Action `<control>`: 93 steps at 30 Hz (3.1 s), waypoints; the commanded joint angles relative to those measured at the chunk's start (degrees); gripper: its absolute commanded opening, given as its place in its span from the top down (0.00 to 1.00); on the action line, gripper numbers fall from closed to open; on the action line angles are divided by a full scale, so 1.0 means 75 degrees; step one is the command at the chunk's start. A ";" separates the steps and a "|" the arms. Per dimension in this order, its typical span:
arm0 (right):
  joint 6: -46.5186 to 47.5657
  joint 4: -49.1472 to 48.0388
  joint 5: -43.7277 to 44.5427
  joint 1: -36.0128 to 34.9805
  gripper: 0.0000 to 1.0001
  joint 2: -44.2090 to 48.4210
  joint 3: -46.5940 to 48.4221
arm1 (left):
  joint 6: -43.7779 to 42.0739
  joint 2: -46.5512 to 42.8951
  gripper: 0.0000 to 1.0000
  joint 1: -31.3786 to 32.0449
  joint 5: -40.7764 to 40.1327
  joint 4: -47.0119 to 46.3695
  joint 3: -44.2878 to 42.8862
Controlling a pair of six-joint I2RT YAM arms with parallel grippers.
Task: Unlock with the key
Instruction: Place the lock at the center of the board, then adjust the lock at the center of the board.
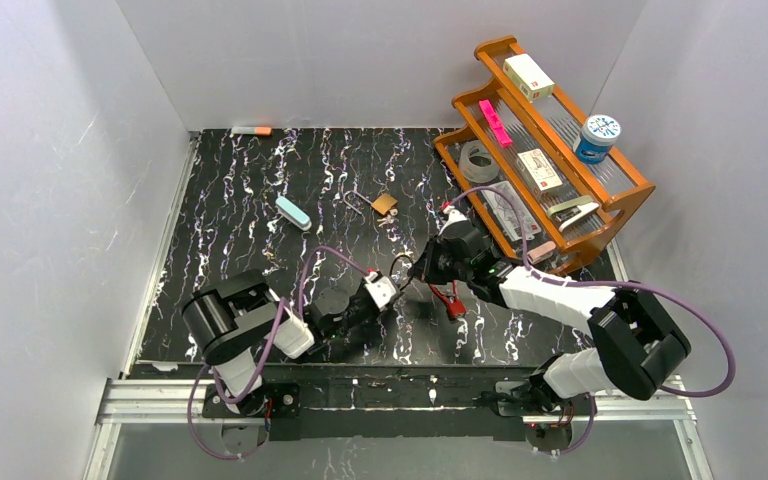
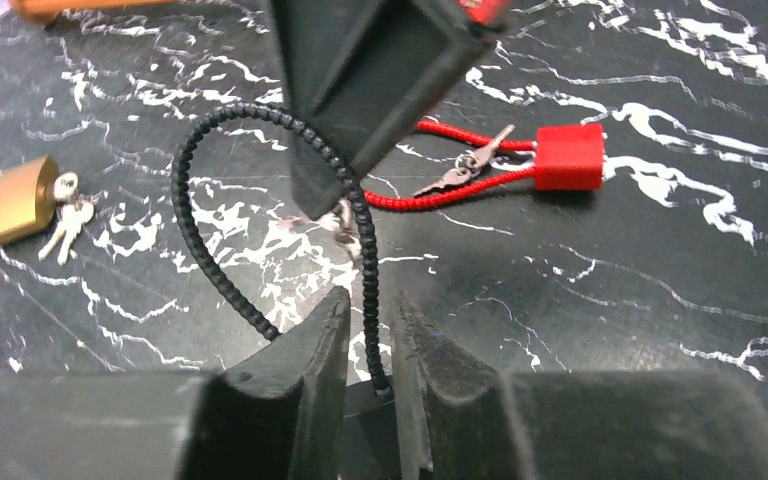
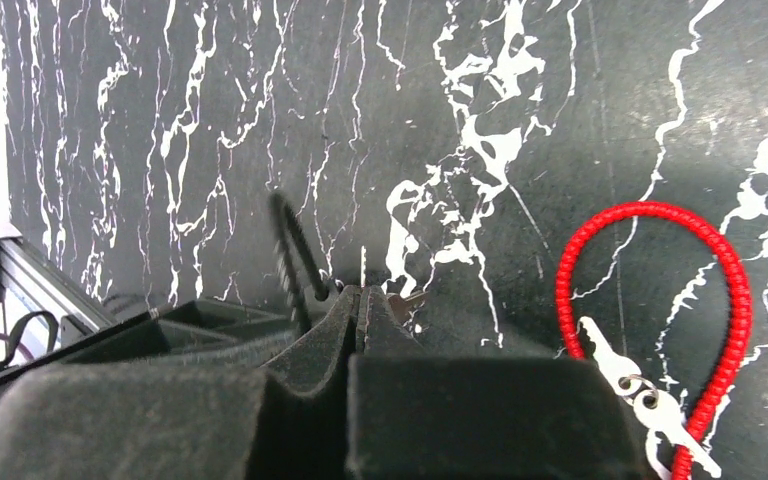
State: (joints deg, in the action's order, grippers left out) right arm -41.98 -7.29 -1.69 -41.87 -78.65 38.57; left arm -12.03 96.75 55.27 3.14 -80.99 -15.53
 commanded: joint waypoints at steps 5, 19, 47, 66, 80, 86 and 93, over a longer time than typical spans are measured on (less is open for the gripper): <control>-0.0028 -0.0096 -0.0046 -0.0375 0.99 0.0226 0.0626 | 0.0490 -0.0736 0.62 0.0038 -0.0696 0.0483 0.0170; 0.0386 -0.0451 -0.0295 -0.0465 0.99 0.0047 0.0794 | 0.1226 -0.0654 0.69 0.0038 -0.1818 0.1646 -0.0475; -0.0623 0.1314 0.1145 -0.0440 0.99 0.3258 -0.0205 | 0.5540 -0.0507 1.00 -0.0979 -0.0743 0.8918 -0.3891; -0.1077 0.1746 0.0979 -0.0441 0.99 0.4145 -0.0708 | 0.6636 -0.1139 0.38 -0.1761 -0.1796 0.9969 -0.3307; -0.1002 0.2094 0.1223 -0.0440 0.99 0.4232 -0.0925 | 0.5476 -0.1353 0.03 -0.1871 -0.0898 1.1549 -0.4280; -0.1074 0.1864 0.1198 -0.0441 0.99 0.4369 -0.1309 | 0.5466 -0.0659 0.26 -0.1332 -0.1579 1.2361 -0.5151; -0.1121 0.1921 0.1227 -0.0430 0.99 0.4241 -0.1417 | 0.5590 0.0547 0.39 -0.0722 -0.2824 1.3969 -0.6256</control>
State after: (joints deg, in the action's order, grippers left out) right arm -49.82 9.02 6.28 -45.12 -46.74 27.79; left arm 29.28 98.61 48.25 -11.75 14.31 -60.12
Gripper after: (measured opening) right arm 0.019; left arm 0.613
